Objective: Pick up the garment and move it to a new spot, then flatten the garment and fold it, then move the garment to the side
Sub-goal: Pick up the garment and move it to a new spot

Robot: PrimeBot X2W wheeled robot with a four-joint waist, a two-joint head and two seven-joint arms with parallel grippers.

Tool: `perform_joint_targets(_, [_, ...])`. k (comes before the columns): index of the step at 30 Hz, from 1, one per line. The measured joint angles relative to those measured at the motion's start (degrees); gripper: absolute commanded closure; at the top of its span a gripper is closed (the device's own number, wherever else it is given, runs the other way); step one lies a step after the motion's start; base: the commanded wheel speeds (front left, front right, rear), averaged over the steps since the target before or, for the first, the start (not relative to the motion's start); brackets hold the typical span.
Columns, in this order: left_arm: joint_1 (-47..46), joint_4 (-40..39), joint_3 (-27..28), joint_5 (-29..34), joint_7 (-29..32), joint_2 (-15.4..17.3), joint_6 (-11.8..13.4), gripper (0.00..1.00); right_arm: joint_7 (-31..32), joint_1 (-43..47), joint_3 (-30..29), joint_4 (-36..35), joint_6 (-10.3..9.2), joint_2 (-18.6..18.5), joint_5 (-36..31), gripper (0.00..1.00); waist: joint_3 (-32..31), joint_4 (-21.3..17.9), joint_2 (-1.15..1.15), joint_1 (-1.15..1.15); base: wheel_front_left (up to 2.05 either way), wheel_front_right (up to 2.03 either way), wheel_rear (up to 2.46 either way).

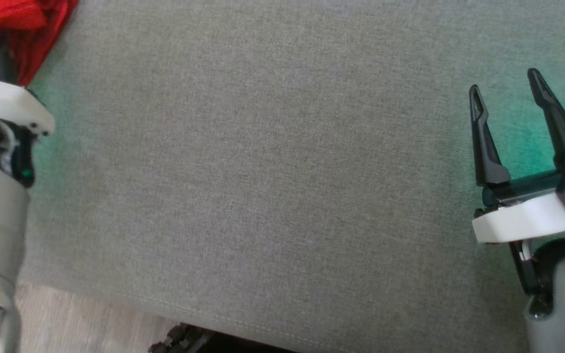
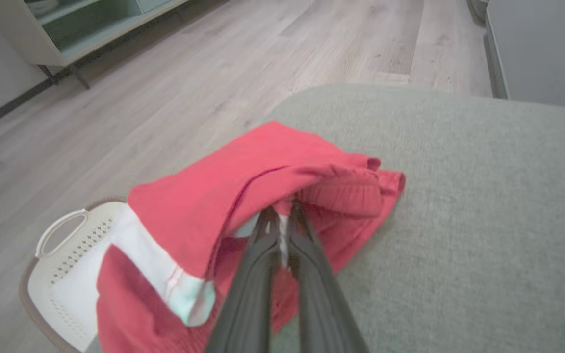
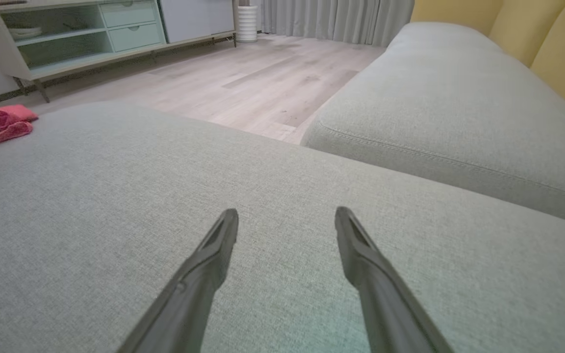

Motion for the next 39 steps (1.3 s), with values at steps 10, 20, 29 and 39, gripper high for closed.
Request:
perform_joint_targets(10, [-4.97, -1.72, -3.83, 3.48, -2.34, 4.27, -0.03, 1.00, -4.93, -0.65, -0.27, 6.06, 0.00, 1.13, 2.37, 0.00, -6.30, -1.76, 0.00, 0.00, 0.00, 0.00, 0.00])
perform_joint_targets(20, [-11.21, -13.07, -11.34, 4.17, 1.58, 3.25, -0.12, 1.00, -11.18, 2.24, -1.34, 13.32, 0.00, 1.75, 9.01, 0.00, -15.33, -6.87, 0.00, -0.01, 0.00, 0.00, 0.00])
perform_joint_targets(29, [-11.21, -27.13, -17.88, -2.94, 8.21, -0.85, -0.54, 1.00, -15.14, 4.37, -1.86, 17.75, 0.00, 2.16, 12.83, 0.00, -21.10, -14.06, 0.01, -0.01, 0.00, 0.00, 0.00])
perform_joint_targets(39, [-7.93, -40.47, -18.58, -11.25, 13.30, -6.99, 0.04, 1.00, -17.64, 5.00, -2.26, 20.11, 0.00, 2.27, 14.63, 0.00, -22.28, -22.27, 0.01, -0.01, 0.00, 0.00, 0.00])
